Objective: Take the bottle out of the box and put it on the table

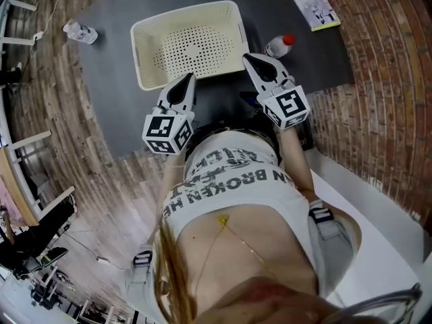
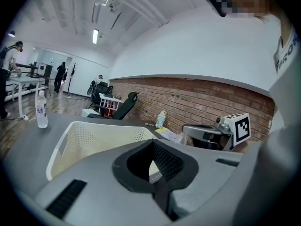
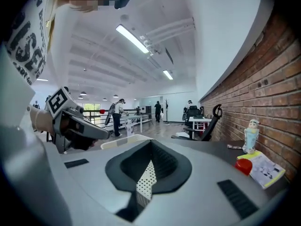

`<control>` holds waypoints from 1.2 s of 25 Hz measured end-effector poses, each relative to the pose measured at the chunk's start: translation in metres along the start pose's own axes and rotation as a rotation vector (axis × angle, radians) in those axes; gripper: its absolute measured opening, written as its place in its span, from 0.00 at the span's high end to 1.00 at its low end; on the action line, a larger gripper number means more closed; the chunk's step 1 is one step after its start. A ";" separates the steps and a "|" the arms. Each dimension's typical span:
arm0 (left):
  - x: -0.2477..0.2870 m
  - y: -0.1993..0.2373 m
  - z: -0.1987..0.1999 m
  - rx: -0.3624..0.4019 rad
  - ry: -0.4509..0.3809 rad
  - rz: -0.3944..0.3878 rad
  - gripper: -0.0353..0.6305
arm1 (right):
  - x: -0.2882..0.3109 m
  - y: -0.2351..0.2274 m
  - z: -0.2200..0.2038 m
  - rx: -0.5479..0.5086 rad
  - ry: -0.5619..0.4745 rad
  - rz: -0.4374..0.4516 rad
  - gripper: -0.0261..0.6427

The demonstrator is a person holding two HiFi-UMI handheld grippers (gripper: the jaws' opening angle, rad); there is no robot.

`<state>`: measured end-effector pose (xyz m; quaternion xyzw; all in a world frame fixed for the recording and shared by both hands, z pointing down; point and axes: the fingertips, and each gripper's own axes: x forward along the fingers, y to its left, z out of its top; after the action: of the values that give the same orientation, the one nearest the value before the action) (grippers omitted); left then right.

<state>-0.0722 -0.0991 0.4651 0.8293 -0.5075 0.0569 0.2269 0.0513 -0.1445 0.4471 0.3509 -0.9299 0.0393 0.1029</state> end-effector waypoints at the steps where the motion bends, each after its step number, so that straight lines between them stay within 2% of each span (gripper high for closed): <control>1: 0.000 -0.001 0.004 0.004 -0.012 -0.003 0.94 | 0.003 0.006 0.007 -0.003 -0.017 0.019 0.95; 6: 0.000 -0.011 0.031 0.042 -0.088 -0.031 0.94 | 0.011 0.028 0.041 -0.032 -0.090 0.096 0.95; 11: -0.002 -0.017 0.050 0.066 -0.139 -0.046 0.94 | 0.014 0.043 0.057 -0.056 -0.110 0.138 0.95; 30: -0.003 -0.017 0.044 0.071 -0.122 -0.049 0.94 | 0.013 0.051 0.055 -0.060 -0.093 0.152 0.95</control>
<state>-0.0644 -0.1093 0.4196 0.8509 -0.4975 0.0183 0.1675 -0.0008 -0.1228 0.3965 0.2775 -0.9584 0.0026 0.0668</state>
